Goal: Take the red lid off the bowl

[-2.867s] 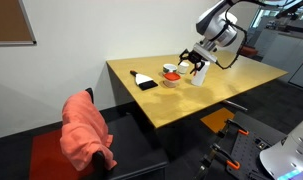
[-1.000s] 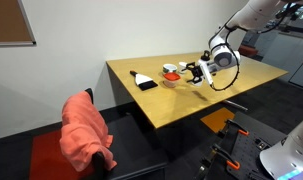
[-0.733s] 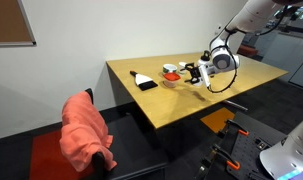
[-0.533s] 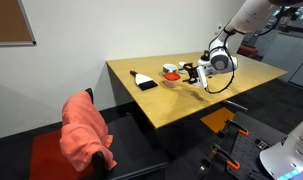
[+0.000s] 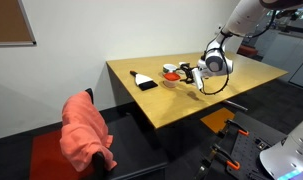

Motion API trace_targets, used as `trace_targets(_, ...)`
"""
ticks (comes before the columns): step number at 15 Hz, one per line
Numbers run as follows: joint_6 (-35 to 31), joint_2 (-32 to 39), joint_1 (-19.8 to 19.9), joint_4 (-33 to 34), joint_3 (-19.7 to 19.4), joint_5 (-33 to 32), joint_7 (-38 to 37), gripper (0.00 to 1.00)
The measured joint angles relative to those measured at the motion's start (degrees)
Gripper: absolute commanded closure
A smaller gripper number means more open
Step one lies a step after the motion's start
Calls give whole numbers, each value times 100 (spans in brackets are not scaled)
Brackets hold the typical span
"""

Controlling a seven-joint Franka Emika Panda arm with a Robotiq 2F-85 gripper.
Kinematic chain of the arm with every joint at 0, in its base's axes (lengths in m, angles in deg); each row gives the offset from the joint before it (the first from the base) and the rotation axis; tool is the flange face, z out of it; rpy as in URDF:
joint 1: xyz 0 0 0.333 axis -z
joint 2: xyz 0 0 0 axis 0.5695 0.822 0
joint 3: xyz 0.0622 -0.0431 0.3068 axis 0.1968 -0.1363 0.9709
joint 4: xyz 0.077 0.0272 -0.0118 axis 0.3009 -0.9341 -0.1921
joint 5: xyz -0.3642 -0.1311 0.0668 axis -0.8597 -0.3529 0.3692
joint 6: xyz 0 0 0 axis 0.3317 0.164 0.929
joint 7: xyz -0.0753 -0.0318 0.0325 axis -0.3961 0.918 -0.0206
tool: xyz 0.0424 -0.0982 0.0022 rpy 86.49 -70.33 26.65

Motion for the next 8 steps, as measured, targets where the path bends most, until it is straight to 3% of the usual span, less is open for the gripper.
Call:
trace_targets(3, -81, 139, -166, 138, -126, 371, 130, 0)
trace_targets(4, -105, 188, -203, 193, -161, 453, 132, 17)
trace_targets(5, -126, 237, -237, 248, -199, 507, 132, 27)
trace_targets(8, -151, 333, -277, 364, -263, 603, 132, 51)
